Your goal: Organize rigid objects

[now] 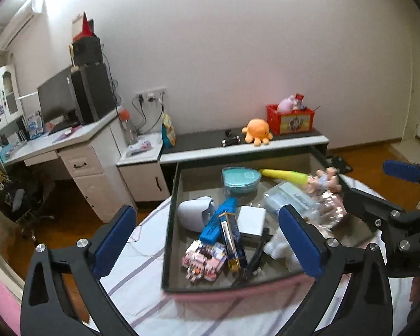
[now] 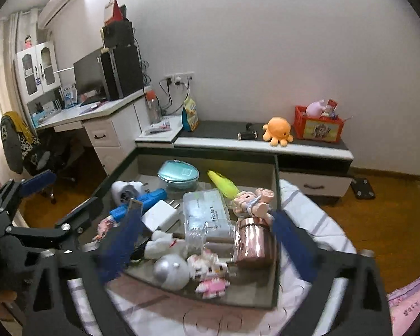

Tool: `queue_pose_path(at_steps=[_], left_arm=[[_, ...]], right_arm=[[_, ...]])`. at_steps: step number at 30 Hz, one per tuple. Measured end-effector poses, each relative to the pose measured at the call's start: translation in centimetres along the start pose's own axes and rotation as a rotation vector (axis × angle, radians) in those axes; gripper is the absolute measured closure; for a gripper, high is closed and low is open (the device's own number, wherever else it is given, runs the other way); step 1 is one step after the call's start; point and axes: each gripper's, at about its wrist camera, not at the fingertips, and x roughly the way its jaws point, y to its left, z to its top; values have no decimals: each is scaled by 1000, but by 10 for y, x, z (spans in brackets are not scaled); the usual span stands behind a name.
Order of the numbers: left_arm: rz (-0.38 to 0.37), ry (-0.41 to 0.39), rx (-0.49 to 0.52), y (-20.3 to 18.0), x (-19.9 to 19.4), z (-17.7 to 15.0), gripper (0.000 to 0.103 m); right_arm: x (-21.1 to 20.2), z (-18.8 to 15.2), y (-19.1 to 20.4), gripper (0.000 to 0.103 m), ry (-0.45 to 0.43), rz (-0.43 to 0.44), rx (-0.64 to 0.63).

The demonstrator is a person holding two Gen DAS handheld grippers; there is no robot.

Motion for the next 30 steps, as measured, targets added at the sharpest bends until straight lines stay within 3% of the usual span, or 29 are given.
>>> queue_pose_path(at_steps=[13,18,30], left_arm=[[-20,-193,-52,3,-159,-19,0],[-6,-279,-42,-3,-219,-31,0],[52,-419,-81,-3,-316,-48,0]], right_arm=[[-157,-31,42,0,-221,-1,-31],[-206,-50,60,0,-297,-46,-54],[-282,-66,83,0,-425,-74,-43]])
